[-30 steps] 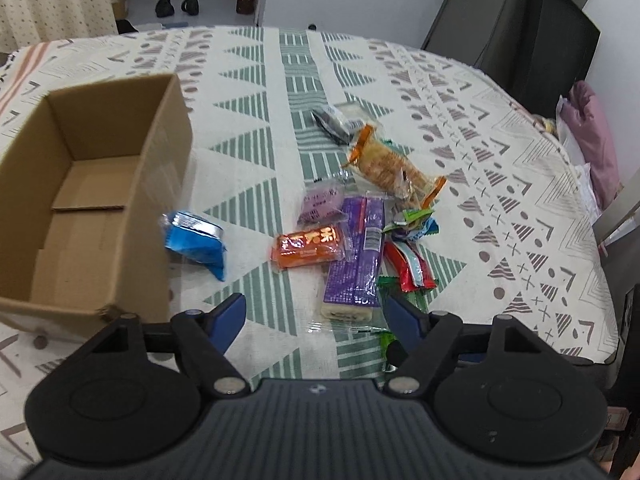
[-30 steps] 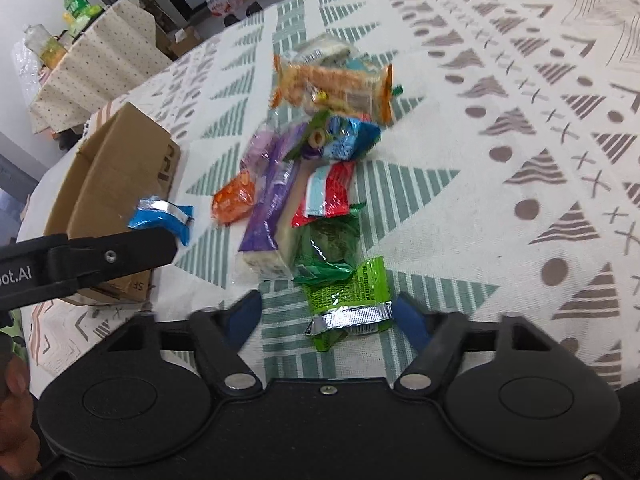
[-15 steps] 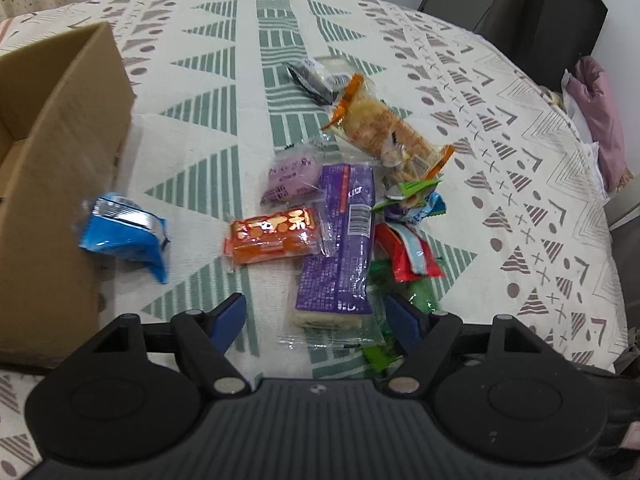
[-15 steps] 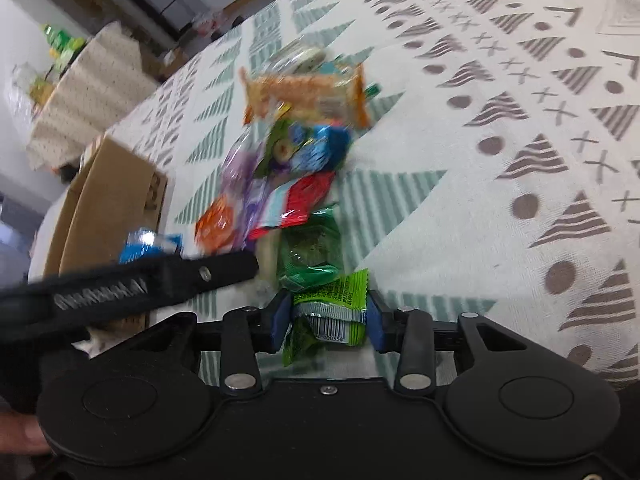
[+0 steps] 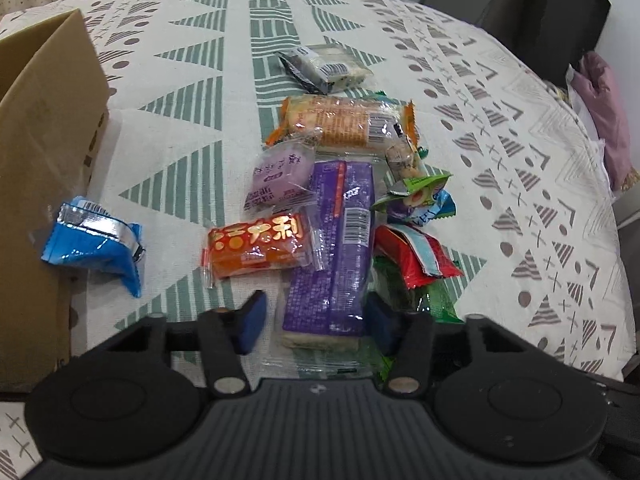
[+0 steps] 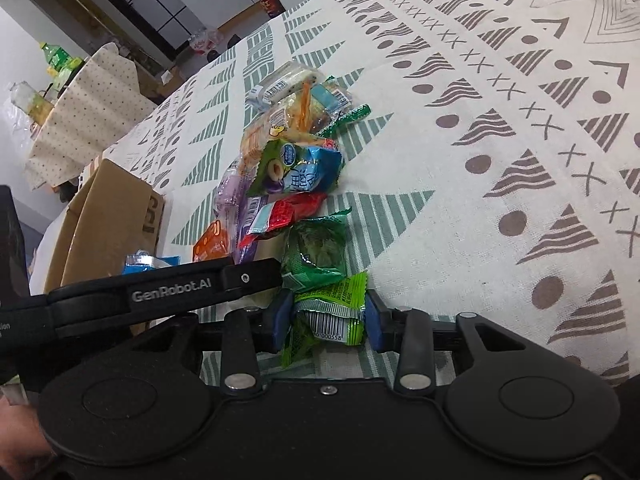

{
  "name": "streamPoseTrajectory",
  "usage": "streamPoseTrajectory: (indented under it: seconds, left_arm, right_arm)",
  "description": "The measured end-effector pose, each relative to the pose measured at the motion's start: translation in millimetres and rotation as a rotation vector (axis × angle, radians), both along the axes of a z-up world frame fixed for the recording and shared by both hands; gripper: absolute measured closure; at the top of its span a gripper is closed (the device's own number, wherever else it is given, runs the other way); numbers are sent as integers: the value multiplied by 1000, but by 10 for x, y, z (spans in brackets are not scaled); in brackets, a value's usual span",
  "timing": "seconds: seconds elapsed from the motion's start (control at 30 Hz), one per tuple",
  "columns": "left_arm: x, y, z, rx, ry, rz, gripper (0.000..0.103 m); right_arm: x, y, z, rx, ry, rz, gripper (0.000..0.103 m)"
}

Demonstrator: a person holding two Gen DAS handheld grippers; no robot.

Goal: Organize snacks
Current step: 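Grasp the green packet with the right tool while the left tool grasps the purple bar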

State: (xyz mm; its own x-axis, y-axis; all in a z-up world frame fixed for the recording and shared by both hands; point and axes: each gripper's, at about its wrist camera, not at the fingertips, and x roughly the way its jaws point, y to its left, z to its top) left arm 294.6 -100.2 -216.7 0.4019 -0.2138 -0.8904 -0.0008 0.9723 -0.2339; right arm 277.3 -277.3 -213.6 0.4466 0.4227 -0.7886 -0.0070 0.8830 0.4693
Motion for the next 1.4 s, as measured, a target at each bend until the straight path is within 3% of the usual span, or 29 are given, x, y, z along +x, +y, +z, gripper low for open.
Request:
streamPoseTrajectory:
  seconds: [0.33, 0.93, 1.4]
  left_arm:
    - [-85, 82, 133, -43, 10, -20, 69]
    - [-363, 496, 421, -238, -85, 30, 86]
    - [-449, 782, 642, -335, -147, 61, 89]
  right_arm:
    - [-152, -34, 161, 3, -61, -8, 66]
    - [-418, 126, 644, -98, -163, -42, 66]
    - [-453, 389, 909, -150, -203, -31, 66]
